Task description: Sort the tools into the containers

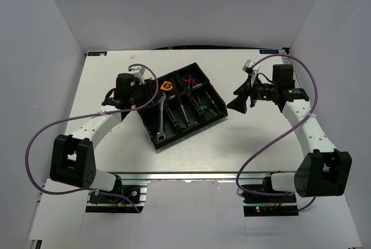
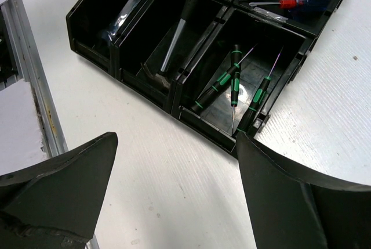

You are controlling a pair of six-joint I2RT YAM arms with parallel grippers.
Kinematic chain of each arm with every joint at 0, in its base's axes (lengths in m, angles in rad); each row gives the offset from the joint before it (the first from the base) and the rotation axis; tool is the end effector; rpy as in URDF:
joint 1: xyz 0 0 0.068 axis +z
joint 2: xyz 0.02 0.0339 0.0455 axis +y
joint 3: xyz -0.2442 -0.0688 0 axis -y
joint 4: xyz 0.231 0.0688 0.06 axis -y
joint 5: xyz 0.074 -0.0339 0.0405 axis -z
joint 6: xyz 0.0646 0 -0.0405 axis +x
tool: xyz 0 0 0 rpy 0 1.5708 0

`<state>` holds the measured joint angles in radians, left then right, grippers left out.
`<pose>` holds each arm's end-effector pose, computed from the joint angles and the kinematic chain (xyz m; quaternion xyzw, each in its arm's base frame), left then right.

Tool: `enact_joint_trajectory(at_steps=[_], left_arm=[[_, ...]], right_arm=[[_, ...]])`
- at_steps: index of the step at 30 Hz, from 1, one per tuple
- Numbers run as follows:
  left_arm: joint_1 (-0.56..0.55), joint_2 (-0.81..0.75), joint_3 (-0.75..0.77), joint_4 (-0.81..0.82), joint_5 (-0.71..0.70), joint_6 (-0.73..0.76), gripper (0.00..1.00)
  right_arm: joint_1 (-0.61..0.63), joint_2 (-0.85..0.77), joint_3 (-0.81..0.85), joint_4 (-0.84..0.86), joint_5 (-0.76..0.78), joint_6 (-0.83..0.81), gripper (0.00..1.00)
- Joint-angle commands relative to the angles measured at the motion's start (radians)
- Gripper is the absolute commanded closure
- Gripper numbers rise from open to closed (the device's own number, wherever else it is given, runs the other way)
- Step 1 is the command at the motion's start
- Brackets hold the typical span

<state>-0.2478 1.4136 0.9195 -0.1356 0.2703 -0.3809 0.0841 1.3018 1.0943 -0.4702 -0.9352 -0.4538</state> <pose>0.3096 -0.0961 0.2177 0.0022 0.8853 -0.2531 0.3901 0.2757 0.0754 0.2896 -0.4016 0.7245 0.3288 0.4537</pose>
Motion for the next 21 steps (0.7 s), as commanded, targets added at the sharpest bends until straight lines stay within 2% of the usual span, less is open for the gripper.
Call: enact_joint_trajectory(at_steps=[1, 4, 9, 12, 14, 21], left_arm=[[0.002, -0.065, -0.016, 0.042, 0.021, 0.005, 0.48], [0.001, -0.105, -0.016, 0.018, 0.014, 0.007, 0.45], [0.002, -0.232, 0.025, -0.067, -0.051, 0.042, 0.21], [0.002, -0.315, 0.059, -0.107, -0.083, 0.042, 0.13], [0.002, -0.376, 0.065, -0.114, -0.083, 0.034, 0.09], [0.002, -0.519, 0.042, -0.133, -0.054, -0.026, 0.09]], right_arm=[[-0.010, -0.006, 0.035, -0.008, -0.019, -0.019, 0.11], [-0.014, -0.004, 0.045, -0.018, -0.013, -0.029, 0.11], [-0.020, -0.009, 0.076, -0.042, 0.025, -0.068, 0.11], [-0.026, -0.007, 0.099, -0.016, 0.087, -0.050, 0.11], [-0.033, -0.007, 0.107, 0.004, 0.122, -0.023, 0.11], [-0.064, 0.030, 0.190, -0.016, 0.139, -0.011, 0.11]])
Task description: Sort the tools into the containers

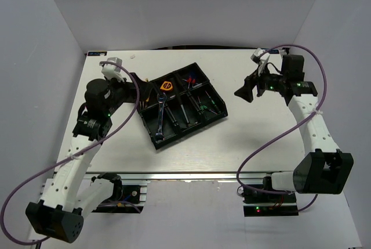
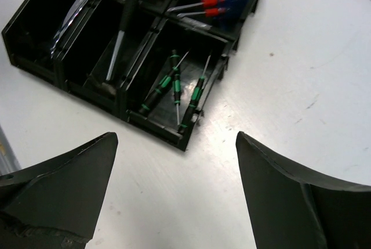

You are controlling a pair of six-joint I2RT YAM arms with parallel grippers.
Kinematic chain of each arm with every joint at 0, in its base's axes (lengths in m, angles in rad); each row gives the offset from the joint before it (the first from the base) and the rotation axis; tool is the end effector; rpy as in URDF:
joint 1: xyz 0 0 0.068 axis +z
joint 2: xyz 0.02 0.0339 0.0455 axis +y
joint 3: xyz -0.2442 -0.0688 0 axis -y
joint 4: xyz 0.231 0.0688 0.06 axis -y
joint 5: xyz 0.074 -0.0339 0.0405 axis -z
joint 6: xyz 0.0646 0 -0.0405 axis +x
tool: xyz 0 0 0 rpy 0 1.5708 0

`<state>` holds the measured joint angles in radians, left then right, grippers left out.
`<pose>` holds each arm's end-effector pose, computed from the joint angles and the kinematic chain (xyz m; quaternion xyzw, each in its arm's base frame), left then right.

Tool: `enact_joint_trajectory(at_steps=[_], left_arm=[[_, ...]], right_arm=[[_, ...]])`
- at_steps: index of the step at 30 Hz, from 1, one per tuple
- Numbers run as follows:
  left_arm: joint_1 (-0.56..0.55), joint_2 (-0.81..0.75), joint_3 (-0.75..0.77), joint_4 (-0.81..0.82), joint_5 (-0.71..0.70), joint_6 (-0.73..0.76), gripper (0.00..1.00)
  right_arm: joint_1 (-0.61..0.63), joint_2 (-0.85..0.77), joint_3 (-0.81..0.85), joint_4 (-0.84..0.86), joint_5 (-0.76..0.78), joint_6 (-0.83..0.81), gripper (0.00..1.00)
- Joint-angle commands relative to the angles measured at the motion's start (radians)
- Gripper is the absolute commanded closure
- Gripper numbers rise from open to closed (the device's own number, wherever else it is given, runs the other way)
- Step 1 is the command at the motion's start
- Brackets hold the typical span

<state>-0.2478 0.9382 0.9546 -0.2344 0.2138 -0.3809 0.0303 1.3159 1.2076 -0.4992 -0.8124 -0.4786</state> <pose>0.2288 -0.0720 0.3446 0.0151 0.7781 -0.2716 0.5662 0.2902 0.0557 0.3169 -0.3821 0.7418 0.2468 0.4927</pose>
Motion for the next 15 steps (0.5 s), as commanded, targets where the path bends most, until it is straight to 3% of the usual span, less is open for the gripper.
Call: enact_joint_trajectory(at_steps=[1, 9, 15], left_arm=[[0.002, -0.058, 0.003, -0.036, 0.002, -0.029, 0.08], [0.001, -0.174, -0.036, -0.051, -0.002, -0.056, 0.04], [0.002, -0.229, -0.062, -0.052, 0.007, -0.076, 0.03]], right_arm=[[-0.010, 0.032, 0.087, 0.017, 0.030, 0.050, 0.11], [-0.020, 0.071, 0.191, -0.044, 0.191, 0.162, 0.11], [-0.020, 0.008, 0.141, 0.043, 0.387, 0.222, 0.11]])
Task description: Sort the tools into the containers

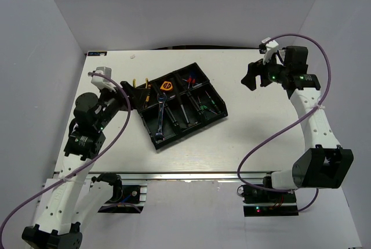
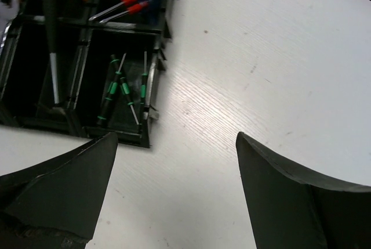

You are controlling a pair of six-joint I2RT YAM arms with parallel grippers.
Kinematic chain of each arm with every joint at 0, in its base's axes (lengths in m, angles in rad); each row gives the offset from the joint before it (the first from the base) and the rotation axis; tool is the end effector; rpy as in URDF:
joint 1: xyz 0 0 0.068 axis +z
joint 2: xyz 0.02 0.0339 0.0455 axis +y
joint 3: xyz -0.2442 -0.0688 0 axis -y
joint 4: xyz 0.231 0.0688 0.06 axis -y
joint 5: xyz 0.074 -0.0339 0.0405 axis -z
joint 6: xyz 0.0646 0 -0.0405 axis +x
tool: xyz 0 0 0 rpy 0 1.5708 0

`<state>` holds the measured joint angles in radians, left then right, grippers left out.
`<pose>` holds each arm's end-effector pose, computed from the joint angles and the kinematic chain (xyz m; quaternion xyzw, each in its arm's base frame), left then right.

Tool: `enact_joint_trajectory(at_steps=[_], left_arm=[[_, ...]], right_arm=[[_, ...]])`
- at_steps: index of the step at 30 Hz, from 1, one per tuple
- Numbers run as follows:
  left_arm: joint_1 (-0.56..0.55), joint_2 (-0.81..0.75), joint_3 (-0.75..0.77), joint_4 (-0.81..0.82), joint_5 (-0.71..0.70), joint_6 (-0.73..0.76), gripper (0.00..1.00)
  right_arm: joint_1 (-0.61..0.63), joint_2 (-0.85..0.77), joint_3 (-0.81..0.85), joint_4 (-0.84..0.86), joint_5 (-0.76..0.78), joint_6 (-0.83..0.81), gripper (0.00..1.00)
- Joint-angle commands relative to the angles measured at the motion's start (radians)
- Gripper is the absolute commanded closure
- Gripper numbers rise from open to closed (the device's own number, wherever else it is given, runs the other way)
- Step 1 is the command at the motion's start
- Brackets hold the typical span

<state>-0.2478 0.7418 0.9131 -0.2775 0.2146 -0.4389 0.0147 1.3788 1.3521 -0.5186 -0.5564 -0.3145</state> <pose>0.1844 -0.0608 0.3624 0.0007 0.7428 -0.2988 0.5991 0.3156 0.0388 0.3402 -0.2702 0.8045 0.1662 0.5022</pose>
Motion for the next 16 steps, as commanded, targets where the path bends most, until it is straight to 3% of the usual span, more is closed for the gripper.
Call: enact_joint_trajectory(at_steps=[1, 5, 16], left_arm=[[0.002, -0.041, -0.025, -0.011, 0.008, -0.024, 0.03], [0.002, -0.084, -0.051, -0.012, 0.008, -0.040, 0.03], [0.002, -0.153, -0.075, -0.037, -0.004, -0.058, 0.02]], right_arm=[[-0.004, -0.067, -0.017, 0.078, 0.142, 0.057, 0.11], [-0.004, -0.138, -0.100, 0.164, 0.190, 0.094, 0.11], [-0.004, -0.205, -0.183, 0.150, 0.228, 0.103, 0.11]])
